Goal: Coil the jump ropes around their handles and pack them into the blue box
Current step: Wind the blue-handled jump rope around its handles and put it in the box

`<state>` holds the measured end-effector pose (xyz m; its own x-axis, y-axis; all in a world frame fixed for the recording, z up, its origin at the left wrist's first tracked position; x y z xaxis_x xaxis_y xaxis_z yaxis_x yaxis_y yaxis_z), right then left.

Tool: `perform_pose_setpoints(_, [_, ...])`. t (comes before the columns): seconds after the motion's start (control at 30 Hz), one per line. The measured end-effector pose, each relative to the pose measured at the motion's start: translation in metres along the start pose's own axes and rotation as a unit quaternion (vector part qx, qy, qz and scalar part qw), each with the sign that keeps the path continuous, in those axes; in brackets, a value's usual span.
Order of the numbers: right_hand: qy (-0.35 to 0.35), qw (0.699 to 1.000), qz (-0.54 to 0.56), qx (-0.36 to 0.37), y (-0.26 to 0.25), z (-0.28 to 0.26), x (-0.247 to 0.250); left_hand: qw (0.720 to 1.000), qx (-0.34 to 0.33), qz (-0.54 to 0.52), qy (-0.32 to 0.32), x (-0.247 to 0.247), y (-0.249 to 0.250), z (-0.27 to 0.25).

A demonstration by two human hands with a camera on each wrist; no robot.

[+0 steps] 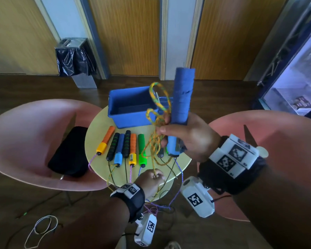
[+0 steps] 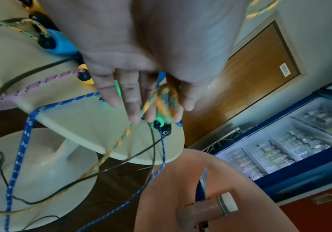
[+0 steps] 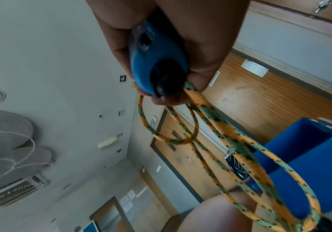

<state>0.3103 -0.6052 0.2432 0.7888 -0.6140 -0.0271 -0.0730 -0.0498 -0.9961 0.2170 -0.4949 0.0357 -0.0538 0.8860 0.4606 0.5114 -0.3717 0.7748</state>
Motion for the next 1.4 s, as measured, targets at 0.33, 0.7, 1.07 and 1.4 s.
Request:
perform_pose_setpoints(0.33, [0.198,0.972,-0.128,0.000,0.024,-0.031,0.076,0.997,0.026,-0.069,0.022,0.038,-0.051,-0.040])
perform_pose_setpoints(0.7, [-0.027,0.972,-0.172,-0.159,0.110,-0.021,0.018,0.979,-0.077,-0.181,0.047,0.066,0.018,-0.063])
perform_pose_setpoints(1.07, [-0.182,0.914,-0.318,-0.177,0.141,-0.025,-0.016,0.926,0.017,-0.375,-0.046,0.032,0.000,-0.053])
perform_pose_setpoints(1.4, [-0.229,0.874,-0.302,-0.304,0.217,-0.034,-0.015,0.960,0.093,-0.264,0.014,0.010,-0.064,-0.037])
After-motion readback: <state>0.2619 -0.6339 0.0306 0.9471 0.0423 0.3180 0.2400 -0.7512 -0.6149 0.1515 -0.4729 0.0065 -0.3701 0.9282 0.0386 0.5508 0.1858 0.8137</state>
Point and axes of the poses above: each hand's wrist, its own z-axis towards the middle knuckle, its own x-axis out of the back of the hand, y = z × x, the point moved 1 cm from there along z, towards the middle knuckle, and after that the axes turned 11 degrees about -z, right-handed, at the moved point
